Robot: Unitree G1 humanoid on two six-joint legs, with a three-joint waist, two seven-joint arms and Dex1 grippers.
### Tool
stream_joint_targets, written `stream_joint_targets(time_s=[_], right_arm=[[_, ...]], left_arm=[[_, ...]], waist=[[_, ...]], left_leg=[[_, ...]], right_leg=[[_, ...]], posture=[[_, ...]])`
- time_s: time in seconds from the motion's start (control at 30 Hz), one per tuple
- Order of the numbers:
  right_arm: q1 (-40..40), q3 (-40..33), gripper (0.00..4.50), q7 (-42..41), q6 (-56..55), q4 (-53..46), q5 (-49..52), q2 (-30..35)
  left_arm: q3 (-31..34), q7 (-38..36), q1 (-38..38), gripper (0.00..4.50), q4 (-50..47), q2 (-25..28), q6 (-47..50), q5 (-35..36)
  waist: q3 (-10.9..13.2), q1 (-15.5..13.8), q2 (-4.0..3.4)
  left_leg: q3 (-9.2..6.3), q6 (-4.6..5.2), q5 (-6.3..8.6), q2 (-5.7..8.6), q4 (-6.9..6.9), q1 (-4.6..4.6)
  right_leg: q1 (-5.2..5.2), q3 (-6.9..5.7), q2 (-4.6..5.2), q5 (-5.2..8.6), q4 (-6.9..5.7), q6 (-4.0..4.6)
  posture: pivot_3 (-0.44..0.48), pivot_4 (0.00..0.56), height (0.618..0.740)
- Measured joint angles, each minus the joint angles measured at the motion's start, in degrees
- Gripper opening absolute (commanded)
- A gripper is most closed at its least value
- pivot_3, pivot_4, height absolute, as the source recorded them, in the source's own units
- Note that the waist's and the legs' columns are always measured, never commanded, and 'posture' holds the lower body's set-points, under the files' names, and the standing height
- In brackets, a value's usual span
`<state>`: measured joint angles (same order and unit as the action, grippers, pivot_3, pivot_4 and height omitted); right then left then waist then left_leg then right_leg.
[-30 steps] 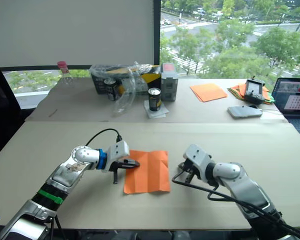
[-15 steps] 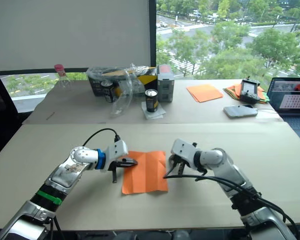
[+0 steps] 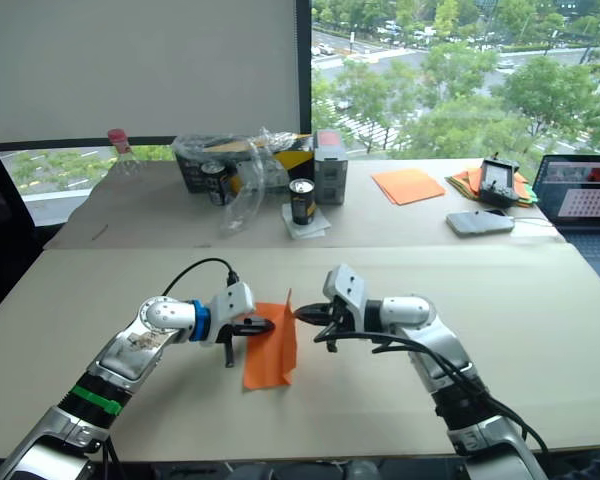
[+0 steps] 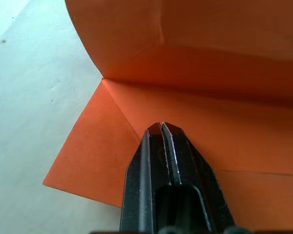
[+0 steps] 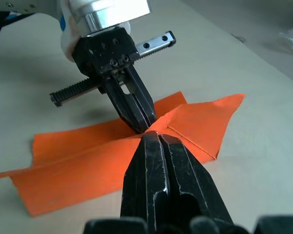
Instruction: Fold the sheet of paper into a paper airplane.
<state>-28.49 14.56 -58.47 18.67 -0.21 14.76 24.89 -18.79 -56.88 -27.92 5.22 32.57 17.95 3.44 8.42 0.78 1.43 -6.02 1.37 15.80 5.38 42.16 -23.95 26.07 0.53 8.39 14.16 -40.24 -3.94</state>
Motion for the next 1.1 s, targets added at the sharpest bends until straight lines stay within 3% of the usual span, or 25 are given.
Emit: stream_joint_targets(time_s=[0.2, 0.47, 0.77, 1.1], right_arm=[[-2.94, 2.22, 0.02, 1.3, -1.21, 3.7, -2.36, -4.29], [-4.99, 4.67, 0.02, 3.49, -6.71, 12.63, -6.79, -9.26], [-5.05, 8.2, 0.02, 3.48, -9.02, 17.72, -11.55, -11.04], [-7.27, 11.04, 0.02, 3.6, -9.83, 18.34, -15.9, -11.14]], left_arm=[[1.51, 0.54, 0.95, 0.0, -0.74, 0.91, 0.31, 0.17], [9.0, 1.07, 2.6, 0.0, 1.44, 5.84, 3.93, 2.22], [13.48, 3.32, 5.39, 0.0, -0.39, 4.32, 8.76, 6.3], [22.73, 6.82, 4.34, 0.0, -2.75, 1.69, 10.46, 13.75]], waist=[[-0.02, 0.37, -0.02], [-0.02, 1.56, -0.03], [-0.01, 1.79, -0.04], [-0.01, 1.69, -0.04]], left_leg=[[0.01, -0.03, -0.01, -0.01, -0.1, 0.06], [0.01, -0.08, -0.04, -0.04, -0.29, 0.12], [0.01, -0.1, -0.03, -0.03, -0.31, 0.09], [0.0, -0.14, -0.02, -0.04, -0.3, 0.1]], right_leg=[[0.04, 0.01, -0.01, 0.0, -0.03, 0.01], [0.16, -0.01, -0.03, 0.0, -0.08, 0.02], [0.22, 0.0, -0.04, 0.0, -0.09, 0.02], [0.19, -0.01, -0.03, -0.01, -0.07, 0.02]], posture=[[0.0, 0.15, 0.67], [0.0, 0.15, 0.67], [0.0, 0.15, 0.67], [0.0, 0.15, 0.67]])
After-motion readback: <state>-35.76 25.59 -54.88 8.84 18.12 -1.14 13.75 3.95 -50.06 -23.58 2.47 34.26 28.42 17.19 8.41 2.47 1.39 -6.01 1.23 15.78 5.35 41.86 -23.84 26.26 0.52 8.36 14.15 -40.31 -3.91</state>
